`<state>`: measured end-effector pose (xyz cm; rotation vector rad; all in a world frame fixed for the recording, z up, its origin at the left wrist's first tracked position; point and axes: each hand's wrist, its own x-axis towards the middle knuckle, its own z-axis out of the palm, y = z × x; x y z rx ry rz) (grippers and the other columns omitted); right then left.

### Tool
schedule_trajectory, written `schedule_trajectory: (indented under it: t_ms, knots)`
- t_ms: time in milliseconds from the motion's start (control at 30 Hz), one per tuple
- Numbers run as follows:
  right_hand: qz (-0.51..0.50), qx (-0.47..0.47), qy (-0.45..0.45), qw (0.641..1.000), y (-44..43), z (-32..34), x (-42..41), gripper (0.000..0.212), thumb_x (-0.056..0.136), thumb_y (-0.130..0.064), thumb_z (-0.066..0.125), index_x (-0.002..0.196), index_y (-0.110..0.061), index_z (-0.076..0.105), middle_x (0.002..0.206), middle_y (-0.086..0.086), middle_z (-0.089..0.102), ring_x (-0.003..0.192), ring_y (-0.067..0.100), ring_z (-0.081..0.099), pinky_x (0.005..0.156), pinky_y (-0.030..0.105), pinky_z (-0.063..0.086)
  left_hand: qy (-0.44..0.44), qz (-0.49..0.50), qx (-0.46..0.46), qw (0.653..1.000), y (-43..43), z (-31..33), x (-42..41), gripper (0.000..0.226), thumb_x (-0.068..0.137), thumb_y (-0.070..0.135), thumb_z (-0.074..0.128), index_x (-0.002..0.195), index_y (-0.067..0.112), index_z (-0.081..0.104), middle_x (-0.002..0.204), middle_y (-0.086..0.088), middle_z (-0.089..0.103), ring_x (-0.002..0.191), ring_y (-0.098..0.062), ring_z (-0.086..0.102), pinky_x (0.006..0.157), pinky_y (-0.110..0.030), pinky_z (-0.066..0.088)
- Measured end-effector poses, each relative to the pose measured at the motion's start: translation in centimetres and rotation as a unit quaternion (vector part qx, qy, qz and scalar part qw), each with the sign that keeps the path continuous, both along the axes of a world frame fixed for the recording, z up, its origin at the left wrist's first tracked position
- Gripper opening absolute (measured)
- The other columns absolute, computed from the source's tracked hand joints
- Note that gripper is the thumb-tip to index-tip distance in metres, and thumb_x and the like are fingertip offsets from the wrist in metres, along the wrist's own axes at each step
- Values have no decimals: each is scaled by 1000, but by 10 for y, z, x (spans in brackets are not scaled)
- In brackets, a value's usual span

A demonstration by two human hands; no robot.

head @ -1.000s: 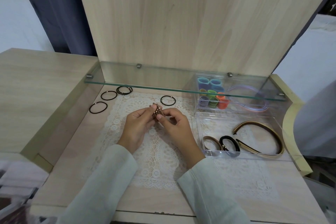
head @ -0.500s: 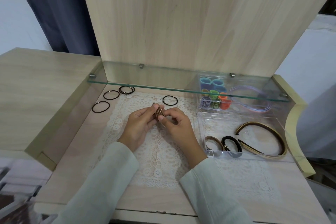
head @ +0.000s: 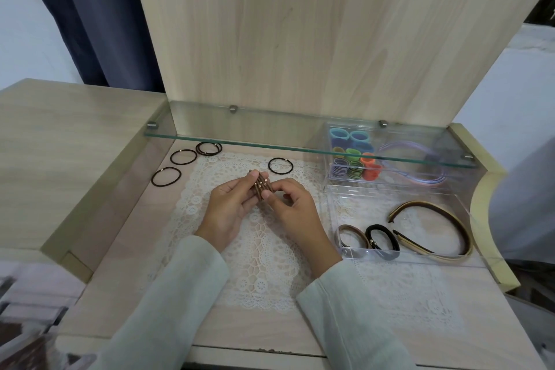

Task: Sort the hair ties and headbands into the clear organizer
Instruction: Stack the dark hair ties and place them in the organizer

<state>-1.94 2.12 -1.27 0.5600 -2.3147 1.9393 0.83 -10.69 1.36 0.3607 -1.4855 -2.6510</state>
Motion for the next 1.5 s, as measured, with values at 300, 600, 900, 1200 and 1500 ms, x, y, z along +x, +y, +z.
schedule_trajectory:
  t_ms: [300, 600, 900, 1200, 1500]
  knots:
    - [-8, -2, -6, 1000, 0, 1, 0, 3, 86, -18, 70, 85, -21, 71, 86, -14, 62, 86, 10, 51, 80, 28, 35, 11, -10, -23, 1000, 3, 2, 3, 17, 95, 12, 58, 100, 1, 71, 103, -8, 75, 96, -16, 72, 78, -21, 56]
    - [-4, -9, -18, 1000, 0, 1, 1, 6, 86, -20, 70, 90, -19, 74, 88, -13, 63, 85, 7, 51, 79, 28, 37, -1, -6, -7, 1000, -1, 0, 1, 18, 95, 15, 59, 97, 3, 72, 102, -9, 75, 95, -19, 71, 80, -24, 58]
    - [-2, -1, -6, 1000, 0, 0, 0, 5, 86, -19, 70, 88, -23, 72, 89, -12, 63, 84, 7, 51, 78, 26, 36, -3, 7, -2, 1000, 0, 0, 1, 20, 96, 16, 59, 100, 1, 71, 105, -11, 74, 96, -22, 71, 81, -26, 58]
    - [-6, -22, -41, 999, 1, 5, 4, 7, 86, -22, 71, 92, -23, 72, 94, -8, 67, 88, 9, 57, 82, 37, 46, -3, 17, 10, 1000, 0, 1, 1, 19, 97, 14, 58, 100, 1, 70, 98, -10, 75, 90, -16, 72, 75, -22, 58]
    - [-5, -33, -57, 998, 2, 7, 6, 6, 88, -20, 69, 93, -20, 72, 96, 0, 68, 86, 11, 58, 84, 40, 49, 0, 16, 1, 1000, 0, -1, 0, 19, 96, 14, 58, 100, 0, 71, 105, -15, 73, 98, -21, 70, 88, -28, 57]
